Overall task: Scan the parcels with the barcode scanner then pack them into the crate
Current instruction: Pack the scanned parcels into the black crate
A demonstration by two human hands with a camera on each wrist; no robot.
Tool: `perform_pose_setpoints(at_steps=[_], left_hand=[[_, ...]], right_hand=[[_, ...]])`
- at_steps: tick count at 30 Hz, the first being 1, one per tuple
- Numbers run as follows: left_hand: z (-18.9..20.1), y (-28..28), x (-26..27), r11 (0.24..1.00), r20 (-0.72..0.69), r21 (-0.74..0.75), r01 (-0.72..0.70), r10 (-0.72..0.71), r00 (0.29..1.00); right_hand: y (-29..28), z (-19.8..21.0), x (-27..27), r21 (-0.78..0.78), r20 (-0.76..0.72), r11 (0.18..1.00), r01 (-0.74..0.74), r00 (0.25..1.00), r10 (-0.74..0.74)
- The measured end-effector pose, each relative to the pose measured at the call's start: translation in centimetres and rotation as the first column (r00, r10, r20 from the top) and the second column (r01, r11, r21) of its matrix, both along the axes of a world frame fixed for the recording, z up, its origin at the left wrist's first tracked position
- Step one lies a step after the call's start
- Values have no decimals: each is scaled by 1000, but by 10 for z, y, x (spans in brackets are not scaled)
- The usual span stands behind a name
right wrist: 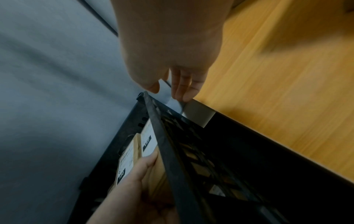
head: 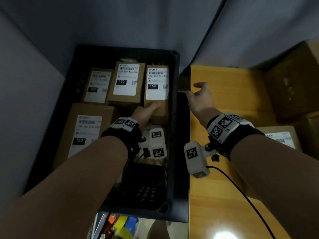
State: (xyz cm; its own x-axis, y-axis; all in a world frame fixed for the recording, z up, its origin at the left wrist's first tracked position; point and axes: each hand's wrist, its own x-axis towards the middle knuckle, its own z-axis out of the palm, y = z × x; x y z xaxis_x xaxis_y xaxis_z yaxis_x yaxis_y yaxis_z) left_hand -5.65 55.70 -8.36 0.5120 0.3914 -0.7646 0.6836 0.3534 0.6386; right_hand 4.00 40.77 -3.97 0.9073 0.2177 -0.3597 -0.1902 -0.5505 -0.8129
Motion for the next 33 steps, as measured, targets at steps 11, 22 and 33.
perform_pose_setpoints(at_steps=[11,22,33], left_hand=[[-66,20,5,991,-61,133,15,-6,998],[38,5,-6,924,-112,354,147,-114,987],[120,-97,3,859,21,468,208,-246,969]], right_hand=[[-18,-18,5,-89,-39,996,-31,999,28],[-37,24,-10,-71,-120,989,-126,986,117],[-104,84,-27,-135,59,973,-189,978,199]])
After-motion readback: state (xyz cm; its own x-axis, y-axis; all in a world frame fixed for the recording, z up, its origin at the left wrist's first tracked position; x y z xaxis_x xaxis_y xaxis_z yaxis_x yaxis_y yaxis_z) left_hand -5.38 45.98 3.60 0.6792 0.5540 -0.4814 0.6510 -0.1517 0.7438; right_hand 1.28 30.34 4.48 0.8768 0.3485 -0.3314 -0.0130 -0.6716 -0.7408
